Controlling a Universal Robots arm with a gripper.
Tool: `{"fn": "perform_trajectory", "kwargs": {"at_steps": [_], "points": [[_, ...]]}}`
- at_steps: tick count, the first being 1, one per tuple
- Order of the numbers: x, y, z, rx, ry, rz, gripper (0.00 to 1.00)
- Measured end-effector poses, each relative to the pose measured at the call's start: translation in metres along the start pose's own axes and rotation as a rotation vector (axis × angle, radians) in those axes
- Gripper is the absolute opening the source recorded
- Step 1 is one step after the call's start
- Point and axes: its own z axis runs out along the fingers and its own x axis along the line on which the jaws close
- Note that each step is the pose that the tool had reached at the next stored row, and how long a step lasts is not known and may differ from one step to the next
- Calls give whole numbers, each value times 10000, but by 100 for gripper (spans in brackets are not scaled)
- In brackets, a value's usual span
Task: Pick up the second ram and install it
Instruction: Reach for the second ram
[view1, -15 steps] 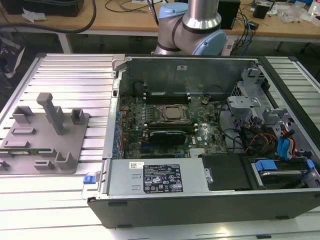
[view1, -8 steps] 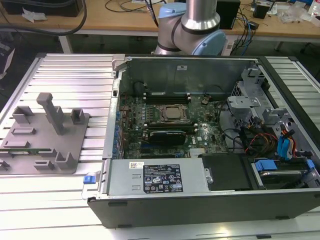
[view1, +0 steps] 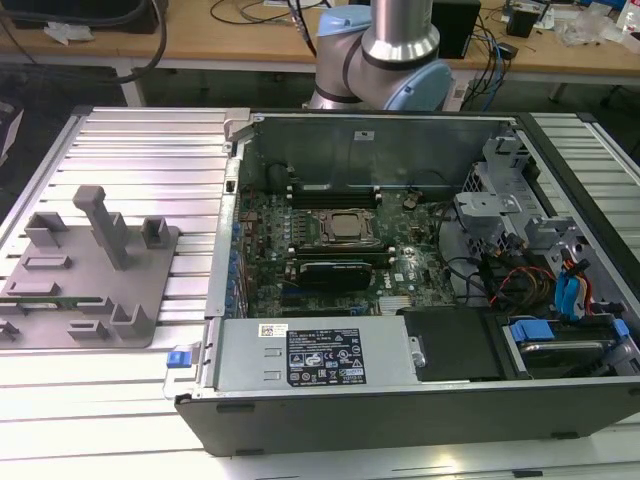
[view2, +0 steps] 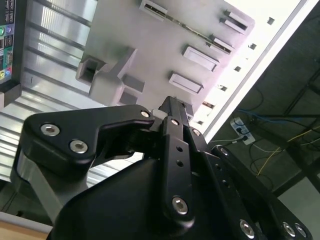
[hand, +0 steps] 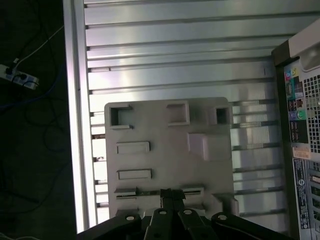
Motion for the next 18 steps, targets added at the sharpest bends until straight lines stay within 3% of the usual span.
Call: {"fn": "perform_trajectory", "kwargs": {"at_steps": [8, 11, 18], "points": [[-11, -213, 210, 7, 114, 5, 8], [-16, -296, 327, 12, 168, 7, 8], [-56, -387, 531, 19, 269, 11, 8]]}}
